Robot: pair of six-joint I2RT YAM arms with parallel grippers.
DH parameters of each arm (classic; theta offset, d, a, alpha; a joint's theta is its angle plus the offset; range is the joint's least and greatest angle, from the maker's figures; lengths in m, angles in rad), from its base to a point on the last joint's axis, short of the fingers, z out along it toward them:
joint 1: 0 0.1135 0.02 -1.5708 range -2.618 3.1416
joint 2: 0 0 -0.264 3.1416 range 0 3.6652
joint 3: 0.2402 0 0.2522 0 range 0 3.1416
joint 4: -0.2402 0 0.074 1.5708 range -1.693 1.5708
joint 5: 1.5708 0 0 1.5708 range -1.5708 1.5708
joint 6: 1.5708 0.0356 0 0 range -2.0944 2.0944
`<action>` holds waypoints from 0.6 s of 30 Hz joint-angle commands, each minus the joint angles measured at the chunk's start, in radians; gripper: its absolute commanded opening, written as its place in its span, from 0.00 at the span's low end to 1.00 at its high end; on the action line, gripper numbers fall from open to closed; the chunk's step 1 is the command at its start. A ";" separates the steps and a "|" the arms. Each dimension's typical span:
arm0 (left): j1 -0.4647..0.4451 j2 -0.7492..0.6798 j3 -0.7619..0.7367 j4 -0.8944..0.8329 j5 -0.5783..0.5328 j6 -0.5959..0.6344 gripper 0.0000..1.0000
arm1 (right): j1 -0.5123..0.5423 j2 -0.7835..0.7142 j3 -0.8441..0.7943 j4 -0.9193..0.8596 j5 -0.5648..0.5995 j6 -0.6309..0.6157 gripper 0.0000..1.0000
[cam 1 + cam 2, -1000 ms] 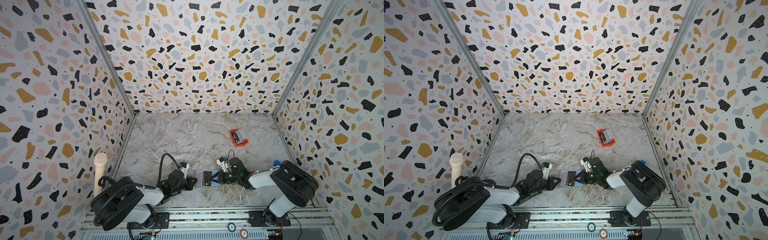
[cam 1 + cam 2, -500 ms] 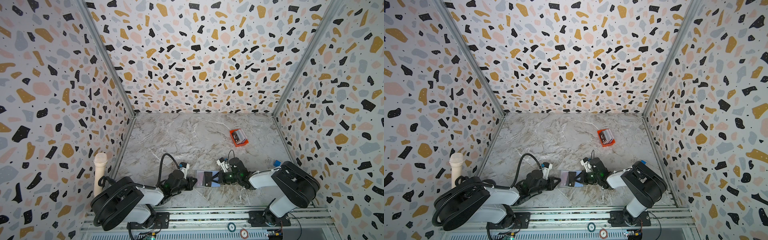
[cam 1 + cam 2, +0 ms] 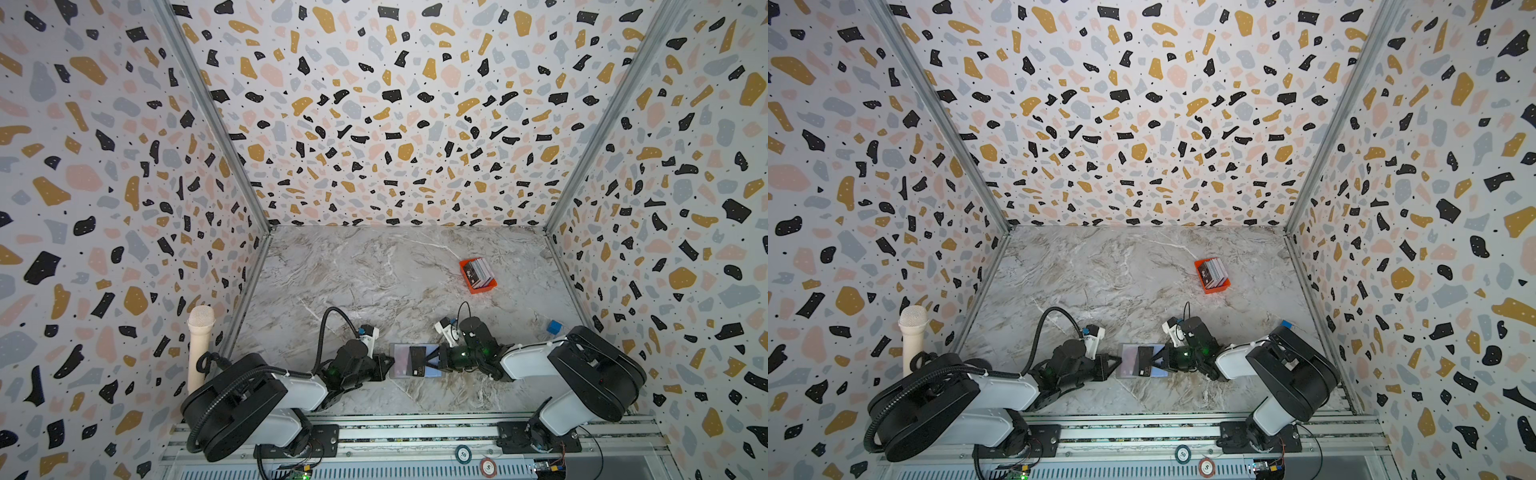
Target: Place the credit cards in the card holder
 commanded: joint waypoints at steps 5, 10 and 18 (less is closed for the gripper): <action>-0.003 0.005 -0.013 0.023 0.010 -0.001 0.00 | 0.001 -0.020 -0.025 -0.062 0.000 0.002 0.00; -0.004 0.014 -0.013 0.030 0.017 -0.001 0.00 | -0.003 -0.026 -0.024 -0.082 -0.002 -0.010 0.00; -0.004 0.037 -0.012 0.045 0.027 -0.003 0.00 | -0.009 -0.003 -0.014 -0.074 -0.010 -0.010 0.00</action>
